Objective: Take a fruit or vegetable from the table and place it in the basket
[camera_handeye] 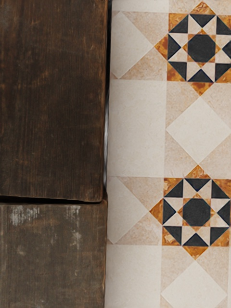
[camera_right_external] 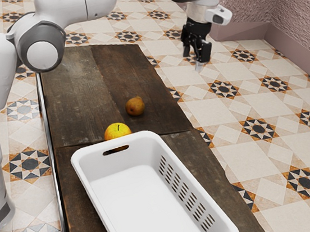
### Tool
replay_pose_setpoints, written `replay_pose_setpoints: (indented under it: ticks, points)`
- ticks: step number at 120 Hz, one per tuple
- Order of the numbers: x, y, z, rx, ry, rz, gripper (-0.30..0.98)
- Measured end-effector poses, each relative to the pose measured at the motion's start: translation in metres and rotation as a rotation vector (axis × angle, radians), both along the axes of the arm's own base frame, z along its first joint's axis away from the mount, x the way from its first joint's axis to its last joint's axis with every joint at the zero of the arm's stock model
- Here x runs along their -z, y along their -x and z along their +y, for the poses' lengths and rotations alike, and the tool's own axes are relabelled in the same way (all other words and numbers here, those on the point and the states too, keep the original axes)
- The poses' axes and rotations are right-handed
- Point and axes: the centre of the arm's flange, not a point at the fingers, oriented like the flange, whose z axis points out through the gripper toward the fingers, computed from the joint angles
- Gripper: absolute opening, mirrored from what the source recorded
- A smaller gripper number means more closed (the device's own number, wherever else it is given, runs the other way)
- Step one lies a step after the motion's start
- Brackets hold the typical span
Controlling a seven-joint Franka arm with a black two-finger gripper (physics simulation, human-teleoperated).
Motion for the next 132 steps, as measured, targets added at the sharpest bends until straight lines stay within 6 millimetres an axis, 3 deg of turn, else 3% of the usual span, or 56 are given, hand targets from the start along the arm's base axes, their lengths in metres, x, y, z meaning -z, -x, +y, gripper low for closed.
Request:
replay_pose_setpoints:
  ticks: [29, 39, 44, 56, 71, 80, 106, 132]
  points:
    - [-0.005, -0.001, 0.001, -0.002, 0.005, -0.033, 0.69]
    - [-0.003, -0.001, 0.023, -0.043, 0.029, -0.034, 0.69]
    - [-0.006, 0.001, 0.024, -0.031, 0.026, -0.043, 0.69]
    - [0.002, -0.005, 0.002, 0.093, -0.01, -0.035, 0.69]
    - [0.052, -0.025, -0.003, 0.264, -0.049, 0.039, 0.69]
    - [0.069, -0.032, -0.001, 0.354, -0.061, 0.062, 0.69]
    - [0.072, -0.035, -0.011, 0.591, -0.096, 0.077, 0.69]
    - [0.062, -0.027, -0.01, 0.783, -0.096, 0.101, 0.69]
